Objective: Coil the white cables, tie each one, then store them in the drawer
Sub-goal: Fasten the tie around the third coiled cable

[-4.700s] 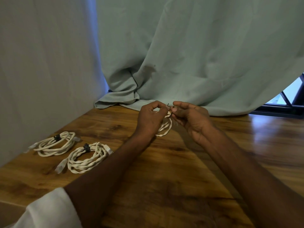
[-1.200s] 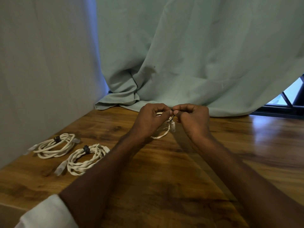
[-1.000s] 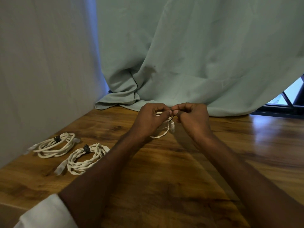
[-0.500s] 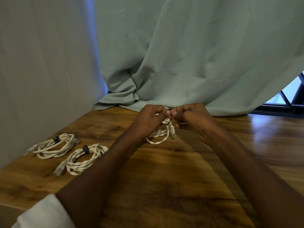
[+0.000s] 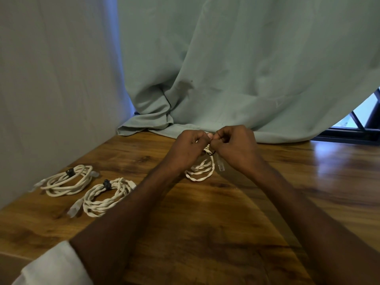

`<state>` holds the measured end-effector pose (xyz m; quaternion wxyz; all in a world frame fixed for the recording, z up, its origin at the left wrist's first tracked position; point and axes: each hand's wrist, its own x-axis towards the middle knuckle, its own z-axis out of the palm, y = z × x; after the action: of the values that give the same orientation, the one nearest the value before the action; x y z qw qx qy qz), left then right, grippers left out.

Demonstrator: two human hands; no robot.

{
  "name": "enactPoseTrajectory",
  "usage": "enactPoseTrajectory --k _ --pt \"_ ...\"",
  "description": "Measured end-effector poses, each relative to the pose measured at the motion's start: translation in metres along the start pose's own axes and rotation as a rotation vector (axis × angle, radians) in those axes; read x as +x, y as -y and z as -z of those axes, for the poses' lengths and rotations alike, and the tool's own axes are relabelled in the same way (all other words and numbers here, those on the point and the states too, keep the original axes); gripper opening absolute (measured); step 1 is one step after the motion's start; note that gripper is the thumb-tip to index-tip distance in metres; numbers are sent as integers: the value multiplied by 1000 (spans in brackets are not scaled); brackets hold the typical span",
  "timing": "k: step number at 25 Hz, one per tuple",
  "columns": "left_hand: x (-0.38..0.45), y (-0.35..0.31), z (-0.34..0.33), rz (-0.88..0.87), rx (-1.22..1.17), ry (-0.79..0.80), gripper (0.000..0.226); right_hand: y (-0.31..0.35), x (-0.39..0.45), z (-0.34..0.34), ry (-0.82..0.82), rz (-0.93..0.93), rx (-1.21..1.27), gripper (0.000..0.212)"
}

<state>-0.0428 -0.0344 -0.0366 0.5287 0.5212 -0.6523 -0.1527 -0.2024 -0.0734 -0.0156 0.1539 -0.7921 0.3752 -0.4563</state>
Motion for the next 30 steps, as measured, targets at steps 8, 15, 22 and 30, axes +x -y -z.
enactPoseTrajectory --k 8,15,22,30 --pt "6 4 -6 165 -243 50 21 -7 3 3 -44 107 -63 15" --pt "6 3 -6 272 -455 76 23 -7 1 0 -69 152 29 3" --pt "3 4 -6 252 -402 -6 20 -3 2 -5 33 -121 392 18" --pt "1 2 -6 185 -254 -43 17 4 1 3 79 -499 736 20"
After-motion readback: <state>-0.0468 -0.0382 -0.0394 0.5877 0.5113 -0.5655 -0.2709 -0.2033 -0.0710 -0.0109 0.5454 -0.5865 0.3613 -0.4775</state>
